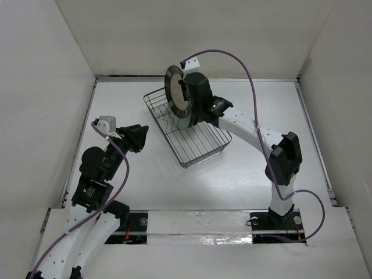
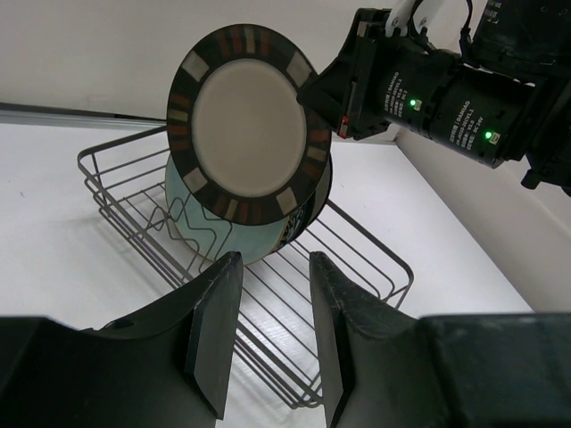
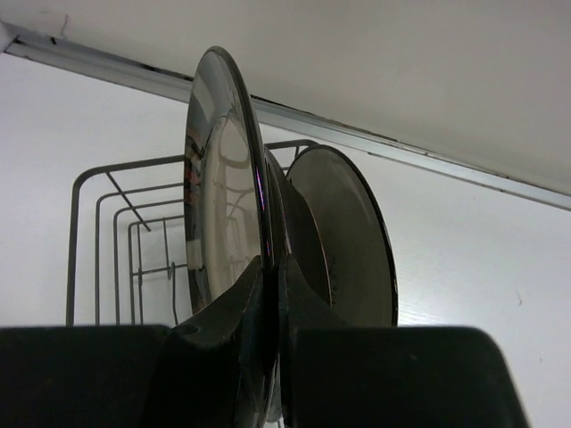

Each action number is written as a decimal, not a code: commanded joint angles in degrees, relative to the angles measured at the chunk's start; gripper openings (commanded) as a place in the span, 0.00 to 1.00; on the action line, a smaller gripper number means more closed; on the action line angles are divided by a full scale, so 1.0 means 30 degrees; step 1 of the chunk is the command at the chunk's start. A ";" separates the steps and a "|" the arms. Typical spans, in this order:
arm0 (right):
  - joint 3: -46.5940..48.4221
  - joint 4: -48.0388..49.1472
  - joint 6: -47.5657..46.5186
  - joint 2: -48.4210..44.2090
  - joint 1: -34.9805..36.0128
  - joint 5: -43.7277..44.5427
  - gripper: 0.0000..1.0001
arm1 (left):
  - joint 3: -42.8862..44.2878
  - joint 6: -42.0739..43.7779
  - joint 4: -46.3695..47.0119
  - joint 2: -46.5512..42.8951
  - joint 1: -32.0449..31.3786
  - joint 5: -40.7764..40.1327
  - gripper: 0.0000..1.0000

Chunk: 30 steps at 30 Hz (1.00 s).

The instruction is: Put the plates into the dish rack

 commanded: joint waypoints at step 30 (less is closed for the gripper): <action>-0.1448 0.4581 0.0584 -0.0199 0.2998 0.2455 0.75 | 0.0497 0.0374 -0.0024 0.1276 -0.0138 -0.0355 0.39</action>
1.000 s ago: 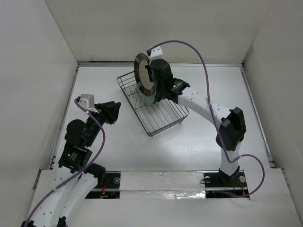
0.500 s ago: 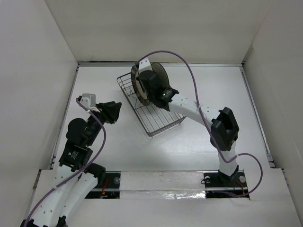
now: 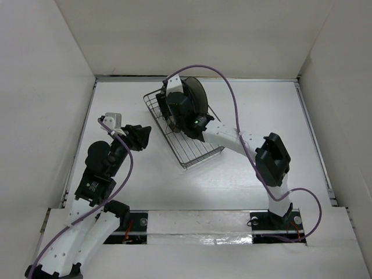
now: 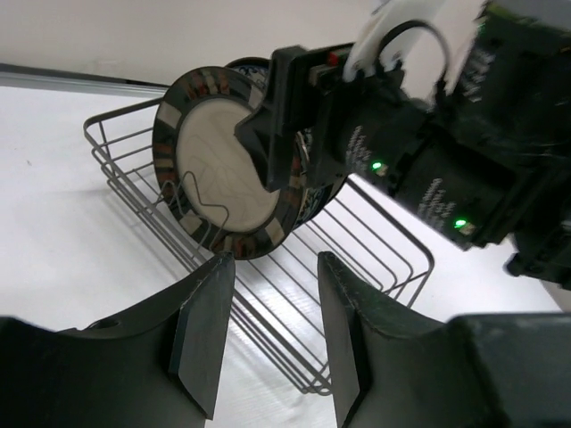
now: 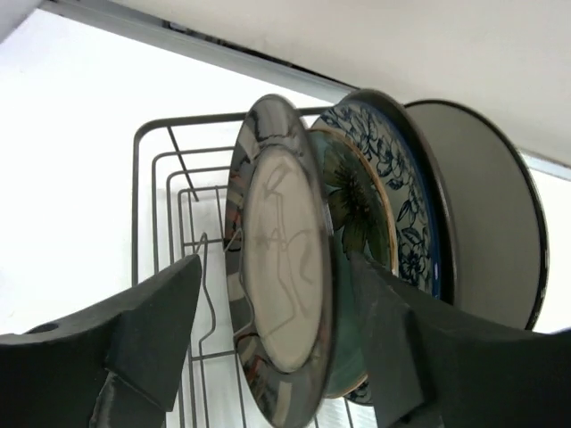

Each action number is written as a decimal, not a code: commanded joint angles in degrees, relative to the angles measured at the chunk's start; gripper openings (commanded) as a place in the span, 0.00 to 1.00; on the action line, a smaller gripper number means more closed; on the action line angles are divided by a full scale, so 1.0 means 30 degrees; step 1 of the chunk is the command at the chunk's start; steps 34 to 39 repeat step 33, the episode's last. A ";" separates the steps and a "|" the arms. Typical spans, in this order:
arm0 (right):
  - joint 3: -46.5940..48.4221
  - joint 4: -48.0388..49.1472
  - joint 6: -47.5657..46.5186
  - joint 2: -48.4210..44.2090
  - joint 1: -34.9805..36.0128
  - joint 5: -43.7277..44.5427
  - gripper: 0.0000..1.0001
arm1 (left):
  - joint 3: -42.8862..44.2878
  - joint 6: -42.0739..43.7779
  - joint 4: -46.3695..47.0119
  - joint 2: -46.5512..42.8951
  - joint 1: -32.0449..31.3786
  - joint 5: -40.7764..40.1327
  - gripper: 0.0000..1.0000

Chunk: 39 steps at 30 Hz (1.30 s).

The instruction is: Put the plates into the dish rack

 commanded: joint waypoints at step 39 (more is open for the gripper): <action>-2.3506 0.7050 0.9798 -2.1790 -1.3409 -0.7728 0.29 | 0.0350 0.1313 0.0670 0.0820 -0.0138 -0.3126 0.50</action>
